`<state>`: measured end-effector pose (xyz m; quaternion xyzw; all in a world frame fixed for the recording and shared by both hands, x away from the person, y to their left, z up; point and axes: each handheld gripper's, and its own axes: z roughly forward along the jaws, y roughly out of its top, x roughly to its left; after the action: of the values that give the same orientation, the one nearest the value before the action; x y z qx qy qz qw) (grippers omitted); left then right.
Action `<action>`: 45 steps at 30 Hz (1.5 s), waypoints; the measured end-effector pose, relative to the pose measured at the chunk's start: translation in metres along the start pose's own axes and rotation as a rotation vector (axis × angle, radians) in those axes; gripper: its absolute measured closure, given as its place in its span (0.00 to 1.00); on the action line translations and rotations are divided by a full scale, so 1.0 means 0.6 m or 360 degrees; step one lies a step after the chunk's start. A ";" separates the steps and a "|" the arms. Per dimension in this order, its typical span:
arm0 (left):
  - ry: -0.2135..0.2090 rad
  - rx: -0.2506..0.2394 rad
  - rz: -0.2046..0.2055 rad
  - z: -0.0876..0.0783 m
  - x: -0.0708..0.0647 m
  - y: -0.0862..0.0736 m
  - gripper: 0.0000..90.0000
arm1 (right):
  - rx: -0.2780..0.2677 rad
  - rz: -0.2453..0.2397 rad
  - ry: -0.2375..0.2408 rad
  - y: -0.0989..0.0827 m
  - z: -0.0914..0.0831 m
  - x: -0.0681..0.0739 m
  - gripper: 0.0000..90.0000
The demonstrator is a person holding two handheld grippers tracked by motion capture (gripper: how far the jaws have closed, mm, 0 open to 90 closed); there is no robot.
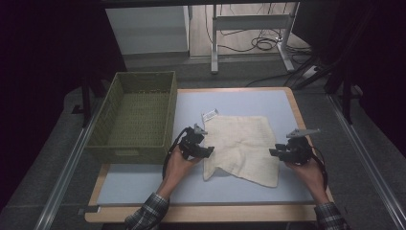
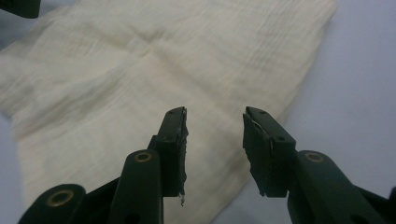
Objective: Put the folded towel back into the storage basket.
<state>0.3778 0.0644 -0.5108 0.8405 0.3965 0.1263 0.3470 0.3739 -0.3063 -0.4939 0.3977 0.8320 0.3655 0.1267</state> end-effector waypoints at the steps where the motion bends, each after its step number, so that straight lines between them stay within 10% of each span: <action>1: -0.0022 0.0000 -0.0002 -0.004 -0.005 -0.008 0.44 | 0.0000 0.0000 0.0000 0.000 0.000 0.000 0.66; 9: -0.0125 -0.0001 0.0034 -0.037 -0.048 -0.074 0.47 | 0.0035 -0.0019 0.0075 -0.060 -0.042 0.048 0.68; 17: -0.0054 0.0028 0.0097 -0.036 -0.077 -0.101 0.48 | 0.0074 -0.0098 0.0176 -0.099 -0.055 0.095 0.68; 26: -0.0118 0.0051 0.0123 -0.045 -0.086 -0.101 0.98 | 0.0093 -0.0304 0.0004 -0.112 -0.057 0.111 0.98; 36: -0.0149 0.0092 0.0065 -0.095 -0.086 -0.147 0.96 | 0.0094 -0.0186 0.0131 -0.137 -0.090 0.102 0.92; 45: -0.0007 -0.0013 0.0078 -0.094 -0.065 -0.107 0.56 | -0.0020 -0.0132 0.0045 -0.096 -0.096 0.071 0.77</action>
<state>0.2877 0.0911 -0.5115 0.8488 0.3744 0.1345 0.3483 0.2847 -0.3275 -0.4911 0.3567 0.8472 0.3707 0.1325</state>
